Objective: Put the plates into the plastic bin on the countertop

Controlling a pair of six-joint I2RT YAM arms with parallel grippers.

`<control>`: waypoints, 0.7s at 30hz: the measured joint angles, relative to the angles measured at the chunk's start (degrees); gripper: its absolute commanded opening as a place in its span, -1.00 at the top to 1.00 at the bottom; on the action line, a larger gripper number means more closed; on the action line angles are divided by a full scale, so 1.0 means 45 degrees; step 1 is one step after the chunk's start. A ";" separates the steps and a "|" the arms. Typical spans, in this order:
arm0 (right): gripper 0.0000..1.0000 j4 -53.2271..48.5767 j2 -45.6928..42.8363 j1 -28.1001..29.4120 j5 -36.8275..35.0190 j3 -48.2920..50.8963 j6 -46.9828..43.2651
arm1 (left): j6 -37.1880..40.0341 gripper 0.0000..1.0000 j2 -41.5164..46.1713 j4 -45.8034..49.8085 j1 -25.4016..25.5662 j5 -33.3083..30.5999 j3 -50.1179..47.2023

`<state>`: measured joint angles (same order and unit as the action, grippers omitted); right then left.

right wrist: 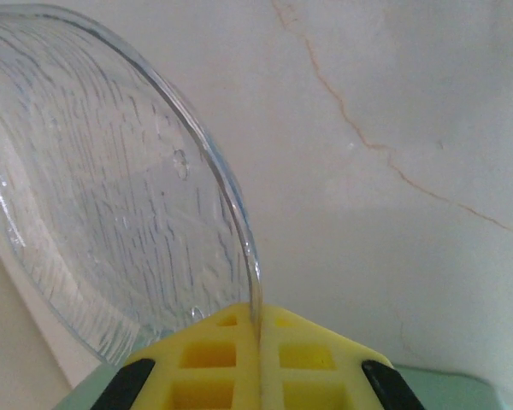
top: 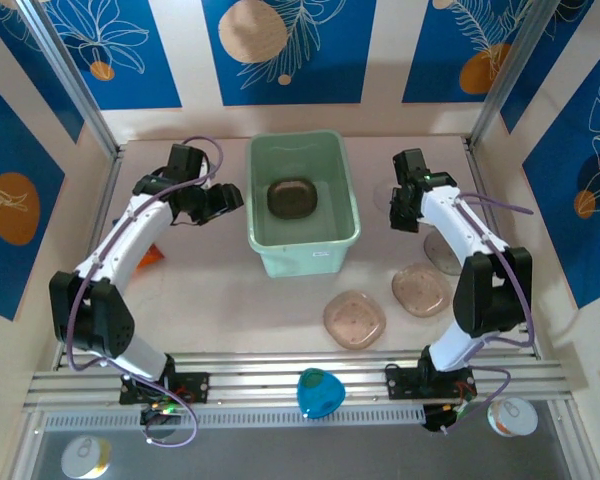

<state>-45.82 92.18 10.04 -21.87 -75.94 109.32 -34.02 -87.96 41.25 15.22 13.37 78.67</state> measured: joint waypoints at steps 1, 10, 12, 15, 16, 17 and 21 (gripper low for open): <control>1.00 -0.0034 -0.0155 0.0039 -0.0015 -0.0005 -0.0058 | 0.0000 -0.29 0.0102 -0.0058 0.0005 0.0029 -0.0112; 1.00 -0.0544 -0.1151 0.0845 -0.0243 -0.1195 -0.0840 | 0.0311 -0.30 0.0549 -0.0432 0.0005 0.0228 -0.0753; 1.00 -0.0607 -0.1307 0.1112 -0.0330 -0.1588 -0.0947 | 0.0345 -0.30 0.0549 -0.0495 0.0005 0.0398 -0.0821; 1.00 -0.0724 -0.1370 0.1559 -0.0466 -0.2132 -0.1044 | 0.0413 -0.30 0.0549 -0.0617 0.0005 0.0704 -0.0850; 1.00 -0.0738 -0.1370 0.1705 -0.0491 -0.2244 -0.1044 | 0.0447 -0.30 0.0549 -0.0636 0.0010 0.0792 -0.0855; 1.00 -0.0743 -0.1365 0.1889 -0.0525 -0.2341 -0.1069 | 0.0500 -0.30 0.0544 -0.0646 0.0005 0.0894 -0.0860; 1.00 -0.1195 -0.1205 0.2715 -0.0962 -0.3177 -0.1336 | 0.0583 -0.29 0.0534 -0.0729 0.0010 0.1297 -0.0937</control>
<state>-51.20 86.76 22.26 -26.20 -90.24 103.31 -31.40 -85.56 37.98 15.27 19.20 74.46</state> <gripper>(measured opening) 0.063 0.648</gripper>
